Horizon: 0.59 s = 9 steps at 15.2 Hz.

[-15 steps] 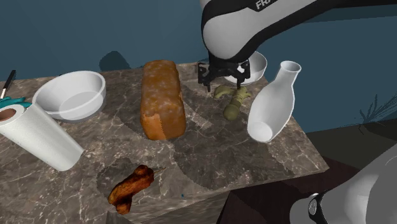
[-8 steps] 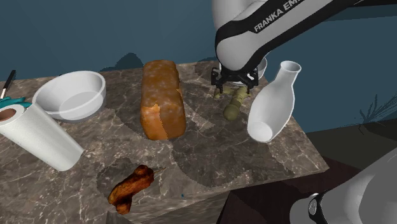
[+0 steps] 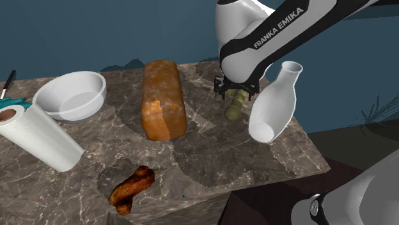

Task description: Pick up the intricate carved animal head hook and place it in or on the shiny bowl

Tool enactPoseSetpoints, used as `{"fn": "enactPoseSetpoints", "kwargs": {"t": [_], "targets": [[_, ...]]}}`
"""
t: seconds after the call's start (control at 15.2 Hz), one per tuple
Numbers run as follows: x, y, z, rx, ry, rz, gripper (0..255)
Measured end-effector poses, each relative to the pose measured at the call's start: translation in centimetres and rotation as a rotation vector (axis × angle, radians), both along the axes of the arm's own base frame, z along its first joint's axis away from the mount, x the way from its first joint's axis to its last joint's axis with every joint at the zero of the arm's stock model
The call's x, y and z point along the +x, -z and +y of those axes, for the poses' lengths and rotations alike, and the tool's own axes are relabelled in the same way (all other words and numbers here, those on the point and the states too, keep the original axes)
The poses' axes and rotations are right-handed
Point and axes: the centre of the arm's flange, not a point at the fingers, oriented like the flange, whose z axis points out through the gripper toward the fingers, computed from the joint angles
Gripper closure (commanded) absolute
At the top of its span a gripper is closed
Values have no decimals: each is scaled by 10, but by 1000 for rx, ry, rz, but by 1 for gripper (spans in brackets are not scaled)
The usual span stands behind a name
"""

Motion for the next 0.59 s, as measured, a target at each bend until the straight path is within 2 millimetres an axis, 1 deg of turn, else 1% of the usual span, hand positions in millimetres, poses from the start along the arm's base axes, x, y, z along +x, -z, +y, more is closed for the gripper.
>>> {"fn": "enactPoseSetpoints", "kwargs": {"t": [0.26,0.33,0.59], "targets": [[0,1,0,0,0,0,0],[0,1,0,0,0,0,255],[0,1,0,0,0,-1,255]]}}
